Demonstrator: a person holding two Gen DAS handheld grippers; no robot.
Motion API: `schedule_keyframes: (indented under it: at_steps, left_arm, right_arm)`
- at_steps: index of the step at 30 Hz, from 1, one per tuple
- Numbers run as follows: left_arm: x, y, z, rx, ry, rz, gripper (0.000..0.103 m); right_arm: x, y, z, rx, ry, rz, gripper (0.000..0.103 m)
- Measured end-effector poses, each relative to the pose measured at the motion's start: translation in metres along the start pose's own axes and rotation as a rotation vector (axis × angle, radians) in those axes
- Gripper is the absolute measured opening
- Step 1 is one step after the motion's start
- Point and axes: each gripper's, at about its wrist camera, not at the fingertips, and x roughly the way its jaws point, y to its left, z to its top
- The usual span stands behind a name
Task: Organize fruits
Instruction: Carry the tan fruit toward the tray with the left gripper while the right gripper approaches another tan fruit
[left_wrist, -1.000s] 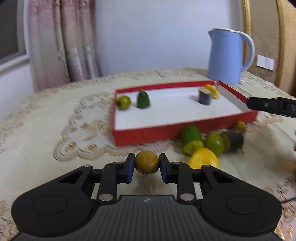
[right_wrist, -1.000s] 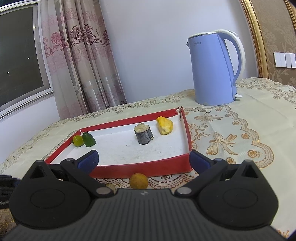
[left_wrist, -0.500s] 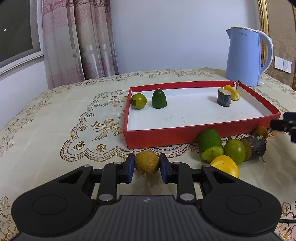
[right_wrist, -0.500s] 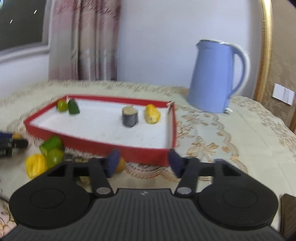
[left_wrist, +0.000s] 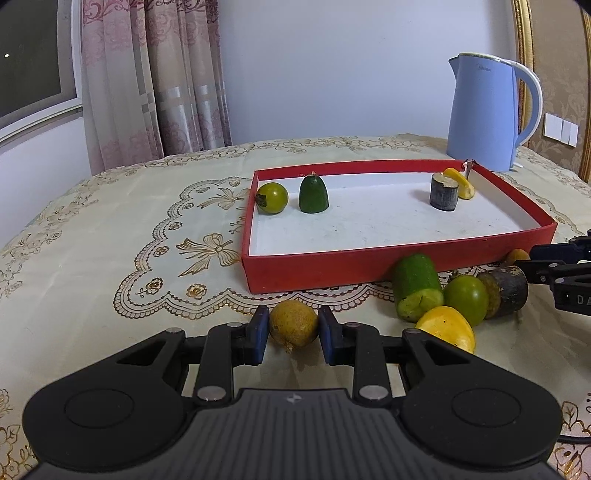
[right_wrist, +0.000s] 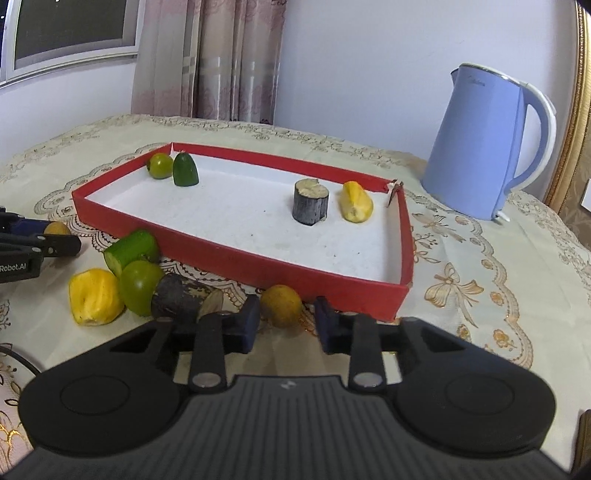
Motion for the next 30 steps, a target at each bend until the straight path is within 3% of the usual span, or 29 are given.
schedule_keyframes:
  at_steps: [3, 9, 30]
  left_arm:
    - [0.000, 0.000, 0.000, 0.002, -0.001, -0.001, 0.028]
    - [0.001, 0.000, 0.000, 0.003, 0.005, -0.010, 0.028]
    - [0.004, -0.002, -0.001, 0.035, 0.025, -0.029, 0.027]
  right_arm:
    - [0.002, 0.003, 0.002, -0.007, 0.008, 0.006, 0.023]
    - [0.011, 0.002, 0.004, 0.002, 0.044, 0.004, 0.027]
    - [0.007, -0.002, -0.001, 0.021, 0.028, 0.025, 0.025]
